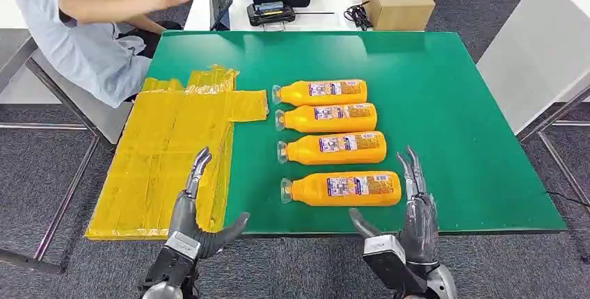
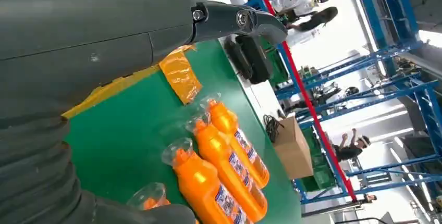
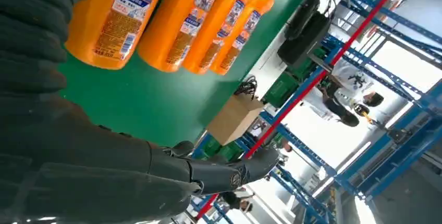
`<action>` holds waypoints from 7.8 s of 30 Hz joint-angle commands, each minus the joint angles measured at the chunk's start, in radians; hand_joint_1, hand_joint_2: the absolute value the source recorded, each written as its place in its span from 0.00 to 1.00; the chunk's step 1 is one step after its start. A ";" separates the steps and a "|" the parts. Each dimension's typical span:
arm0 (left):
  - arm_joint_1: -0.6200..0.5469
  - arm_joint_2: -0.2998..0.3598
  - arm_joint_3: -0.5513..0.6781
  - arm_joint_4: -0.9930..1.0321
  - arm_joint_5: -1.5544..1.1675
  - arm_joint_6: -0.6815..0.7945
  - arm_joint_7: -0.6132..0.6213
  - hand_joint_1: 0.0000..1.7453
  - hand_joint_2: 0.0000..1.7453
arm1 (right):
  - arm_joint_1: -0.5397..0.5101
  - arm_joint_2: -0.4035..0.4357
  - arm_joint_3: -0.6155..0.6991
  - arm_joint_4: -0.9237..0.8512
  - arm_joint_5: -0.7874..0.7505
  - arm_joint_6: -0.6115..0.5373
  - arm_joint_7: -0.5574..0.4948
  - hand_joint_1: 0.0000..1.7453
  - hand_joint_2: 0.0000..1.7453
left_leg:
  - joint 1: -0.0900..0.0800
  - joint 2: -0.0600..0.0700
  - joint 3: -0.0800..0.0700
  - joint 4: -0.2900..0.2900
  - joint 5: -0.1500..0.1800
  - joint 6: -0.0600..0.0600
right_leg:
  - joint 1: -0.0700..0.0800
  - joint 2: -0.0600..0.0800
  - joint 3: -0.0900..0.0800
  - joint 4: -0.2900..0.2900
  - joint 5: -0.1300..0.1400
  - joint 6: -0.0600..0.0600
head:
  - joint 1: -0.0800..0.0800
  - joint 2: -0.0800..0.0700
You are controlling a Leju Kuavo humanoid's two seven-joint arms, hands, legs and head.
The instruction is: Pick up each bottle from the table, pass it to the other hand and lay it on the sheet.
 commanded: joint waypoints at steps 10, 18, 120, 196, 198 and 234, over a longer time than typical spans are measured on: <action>-0.066 0.006 -0.014 0.054 0.012 -0.030 0.011 0.00 1.00 | -0.101 -0.143 0.088 0.170 0.164 0.018 0.139 0.00 1.00 | 0.002 0.002 0.006 -0.001 -0.002 -0.002 | 0.002 0.001 0.006 -0.002 -0.001 -0.003 | 0.000 0.000; -0.104 0.006 -0.016 0.095 0.046 -0.051 -0.012 0.00 1.00 | -0.191 -0.381 0.149 0.355 0.316 0.032 0.278 0.00 1.00 | 0.002 0.001 0.006 -0.002 -0.001 -0.001 | 0.002 0.000 0.008 -0.004 0.000 -0.002 | 0.000 0.000; -0.136 0.024 -0.155 0.169 0.035 -0.071 -0.014 0.00 1.00 | -0.476 -0.583 0.431 0.836 0.169 0.137 0.309 1.00 1.00 | 0.000 -0.003 0.009 0.000 0.000 0.000 | 0.001 -0.003 0.010 -0.002 0.000 -0.001 | -0.001 0.000; -0.305 0.006 -0.056 0.487 0.800 -0.394 0.093 0.00 1.00 | -0.653 -0.260 0.530 0.892 -0.313 0.303 0.060 1.00 1.00 | 0.001 0.003 0.004 0.001 -0.001 0.000 | 0.001 0.003 0.005 0.000 0.000 -0.002 | 0.000 0.000; -0.314 0.006 -0.051 0.500 0.806 -0.388 0.089 0.00 1.00 | -0.657 -0.250 0.552 0.899 -0.309 0.307 0.057 1.00 1.00 | 0.001 0.003 0.004 0.001 -0.001 0.000 | 0.001 0.003 0.005 0.001 0.000 -0.002 | 0.000 0.000; -0.273 0.012 -0.076 0.258 0.203 -0.024 0.078 1.00 1.00 | -0.573 -0.200 0.476 0.806 -0.302 0.207 0.118 0.00 1.00 | 0.001 0.002 0.004 0.002 -0.002 0.000 | 0.002 0.001 0.005 0.001 -0.001 -0.002 | 0.000 0.000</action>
